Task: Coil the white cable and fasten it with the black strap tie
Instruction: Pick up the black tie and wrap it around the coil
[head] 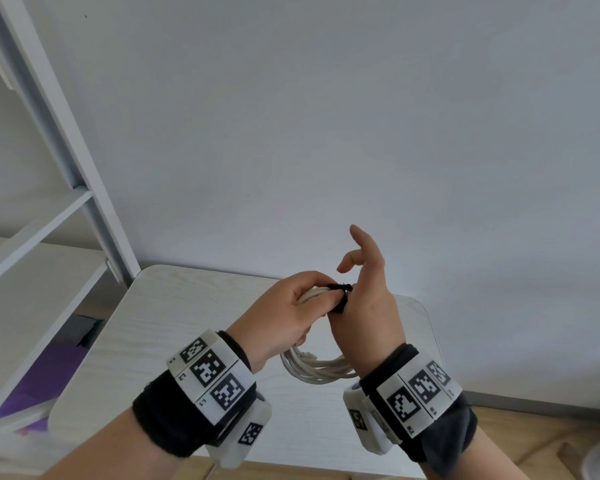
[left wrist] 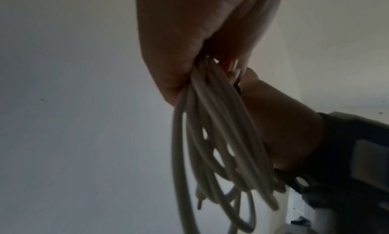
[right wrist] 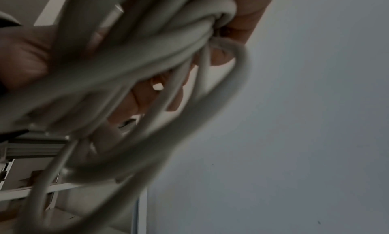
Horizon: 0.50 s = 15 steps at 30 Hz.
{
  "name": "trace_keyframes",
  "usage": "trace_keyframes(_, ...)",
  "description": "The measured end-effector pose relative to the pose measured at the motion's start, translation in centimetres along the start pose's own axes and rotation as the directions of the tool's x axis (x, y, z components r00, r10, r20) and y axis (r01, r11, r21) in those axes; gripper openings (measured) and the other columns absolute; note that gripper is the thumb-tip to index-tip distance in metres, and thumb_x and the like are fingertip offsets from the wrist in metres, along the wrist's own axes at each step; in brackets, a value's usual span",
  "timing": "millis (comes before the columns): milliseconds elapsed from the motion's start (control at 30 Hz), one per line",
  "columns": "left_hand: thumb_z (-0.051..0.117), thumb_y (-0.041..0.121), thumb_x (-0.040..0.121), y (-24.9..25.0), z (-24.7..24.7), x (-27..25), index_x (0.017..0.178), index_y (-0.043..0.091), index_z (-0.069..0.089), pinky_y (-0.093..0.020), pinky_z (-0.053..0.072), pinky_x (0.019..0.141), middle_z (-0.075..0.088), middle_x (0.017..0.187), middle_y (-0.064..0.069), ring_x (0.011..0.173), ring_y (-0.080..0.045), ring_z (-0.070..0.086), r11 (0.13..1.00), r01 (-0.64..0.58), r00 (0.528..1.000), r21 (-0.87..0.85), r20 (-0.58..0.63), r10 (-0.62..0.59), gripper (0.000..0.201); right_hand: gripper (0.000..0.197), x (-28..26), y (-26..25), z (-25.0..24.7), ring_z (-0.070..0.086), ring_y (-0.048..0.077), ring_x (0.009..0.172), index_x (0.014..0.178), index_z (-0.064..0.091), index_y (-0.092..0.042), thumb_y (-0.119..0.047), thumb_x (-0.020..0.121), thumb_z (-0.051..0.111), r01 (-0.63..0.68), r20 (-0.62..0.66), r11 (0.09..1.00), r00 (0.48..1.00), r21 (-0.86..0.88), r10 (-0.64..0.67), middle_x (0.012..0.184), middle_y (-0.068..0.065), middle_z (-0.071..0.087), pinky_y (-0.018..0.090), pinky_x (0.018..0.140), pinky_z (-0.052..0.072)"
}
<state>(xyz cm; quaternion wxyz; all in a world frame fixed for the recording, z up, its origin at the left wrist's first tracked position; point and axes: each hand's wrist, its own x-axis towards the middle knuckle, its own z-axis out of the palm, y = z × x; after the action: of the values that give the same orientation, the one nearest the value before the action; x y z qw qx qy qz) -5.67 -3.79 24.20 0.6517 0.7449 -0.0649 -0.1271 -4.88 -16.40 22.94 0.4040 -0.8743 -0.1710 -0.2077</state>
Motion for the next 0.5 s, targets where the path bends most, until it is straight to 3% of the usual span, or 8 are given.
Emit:
trace_keyframes(67,0.057,0.032,0.089,-0.5,0.0,0.3,0.093,0.024,0.068,-0.019,0.033,0.046,0.050,0.052,0.015,0.045,-0.007,0.038,0.999,-0.030,0.999,0.033,-0.034,0.031,0.015,0.086,-0.1,0.4,0.4,0.048,0.018,0.047,0.125,0.013,-0.049,0.007,0.074,0.054,-0.029,0.008,1.000,1.000,0.011,0.029,0.101,-0.003,0.043,0.038,0.044,0.048)
trace_keyframes(167,0.057,0.023,0.090,-1.2,-0.2,0.7,0.094,0.016,0.069,-0.008,0.030,0.045,0.054,0.048,0.023,0.042,0.004,0.045,0.990,-0.100,0.993,0.098,-0.059,0.106,0.015,0.082,-0.6,1.1,0.9,0.050,0.008,0.051,0.126,0.020,-0.042,0.005,0.071,0.061,-0.081,0.082,0.993,0.994,0.089,0.074,0.100,-0.003,0.043,0.019,0.050,0.046)
trace_keyframes(267,0.057,0.020,0.091,-2.1,-0.9,1.0,0.094,0.014,0.068,-0.006,0.032,0.045,0.056,0.051,0.026,0.045,0.009,0.048,0.984,-0.127,0.988,0.123,-0.071,0.137,0.012,0.061,-0.8,1.6,0.6,0.053,0.005,0.053,0.115,0.034,-0.032,-0.005,0.072,0.066,-0.276,0.197,0.924,0.953,0.263,0.229,0.095,-0.002,0.051,0.015,0.054,0.046)
trace_keyframes(333,0.057,0.019,0.091,-2.9,-1.4,1.2,0.094,0.015,0.066,-0.006,0.031,0.044,0.056,0.050,0.025,0.042,0.008,0.047,0.989,-0.113,0.990,0.099,-0.072,0.121,0.011,0.043,-1.0,2.3,0.2,0.060,0.007,0.066,0.105,0.050,-0.029,-0.012,0.071,0.070,-0.382,0.285,0.865,0.912,0.325,0.295,0.092,-0.002,0.060,0.019,0.065,0.050)
trace_keyframes(400,0.058,0.021,0.090,-3.8,-1.8,1.5,0.094,0.017,0.068,-0.010,0.031,0.045,0.055,0.049,0.022,0.042,0.001,0.043,0.994,-0.080,0.993,0.080,-0.077,0.087,0.011,0.032,-1.4,3.0,0.2,0.065,0.011,0.077,0.100,0.060,-0.028,-0.011,0.074,0.069,-0.410,0.296,0.848,0.901,0.336,0.318,0.091,-0.007,0.067,0.024,0.073,0.052)
trace_keyframes(500,0.060,0.023,0.089,-5.2,-2.2,2.1,0.098,0.022,0.070,-0.021,0.036,0.050,0.058,0.053,0.016,0.049,-0.010,0.040,0.999,-0.027,0.996,0.033,-0.090,0.030,0.014,0.037,-2.3,3.7,1.2,0.065,0.007,0.081,0.108,0.059,-0.032,-0.013,0.078,0.067,-0.367,0.253,0.905,0.916,0.215,0.311,0.092,-0.017,0.065,0.019,0.073,0.052)
